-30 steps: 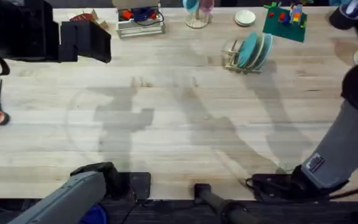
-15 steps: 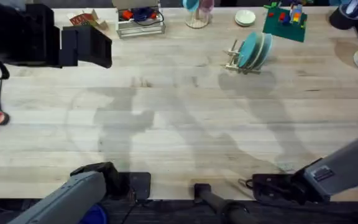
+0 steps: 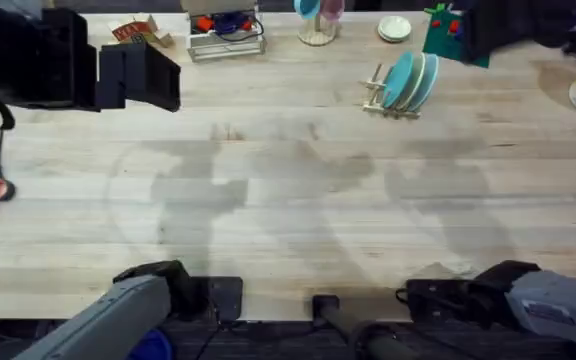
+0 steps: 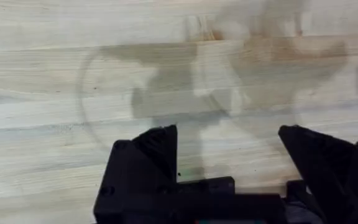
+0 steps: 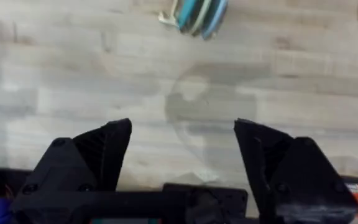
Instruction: Pick up the plates from the table one by one and place each into a slot on the dish rack.
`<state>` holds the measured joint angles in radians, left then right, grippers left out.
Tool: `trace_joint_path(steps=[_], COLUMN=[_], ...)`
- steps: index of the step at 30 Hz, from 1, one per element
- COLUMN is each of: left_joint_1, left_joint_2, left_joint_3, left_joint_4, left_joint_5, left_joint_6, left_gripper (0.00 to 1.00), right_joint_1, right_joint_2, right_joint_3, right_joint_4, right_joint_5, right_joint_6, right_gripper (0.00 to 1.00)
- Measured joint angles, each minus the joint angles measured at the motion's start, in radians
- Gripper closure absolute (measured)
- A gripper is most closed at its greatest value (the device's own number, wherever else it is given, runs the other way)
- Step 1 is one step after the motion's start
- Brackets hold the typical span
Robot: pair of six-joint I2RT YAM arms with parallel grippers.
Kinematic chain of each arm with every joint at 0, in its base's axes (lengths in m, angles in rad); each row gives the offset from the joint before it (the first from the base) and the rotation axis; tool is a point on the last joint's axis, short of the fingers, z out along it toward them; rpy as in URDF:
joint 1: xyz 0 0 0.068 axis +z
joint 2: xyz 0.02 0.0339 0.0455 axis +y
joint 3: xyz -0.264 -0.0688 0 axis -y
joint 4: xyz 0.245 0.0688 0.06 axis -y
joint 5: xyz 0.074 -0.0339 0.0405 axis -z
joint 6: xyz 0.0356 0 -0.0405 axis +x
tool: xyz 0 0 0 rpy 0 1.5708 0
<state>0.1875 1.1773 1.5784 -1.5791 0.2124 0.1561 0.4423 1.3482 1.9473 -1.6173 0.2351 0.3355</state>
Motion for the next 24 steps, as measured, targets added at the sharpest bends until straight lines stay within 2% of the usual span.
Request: trace_joint_path(steps=[15,19,24], left_joint_1=[0.000,0.000,0.000], left_joint_2=[0.000,0.000,0.000], left_joint_3=[0.000,0.000,0.000], left_joint_4=[0.000,0.000,0.000], left_joint_5=[0.000,0.000,0.000], left_joint_6=[0.000,0.000,0.000], left_gripper=[0.005,0.005,0.006], right_joint_1=[0.000,0.000,0.000], right_joint_2=[-0.426,-0.489,-0.500], right_joint_3=[-0.392,-0.458,-0.482], right_joint_4=[0.047,0.080,0.101], right_joint_5=[0.000,0.000,0.000], right_joint_6=[0.000,0.000,0.000], right_gripper=[0.009,0.009,0.007])
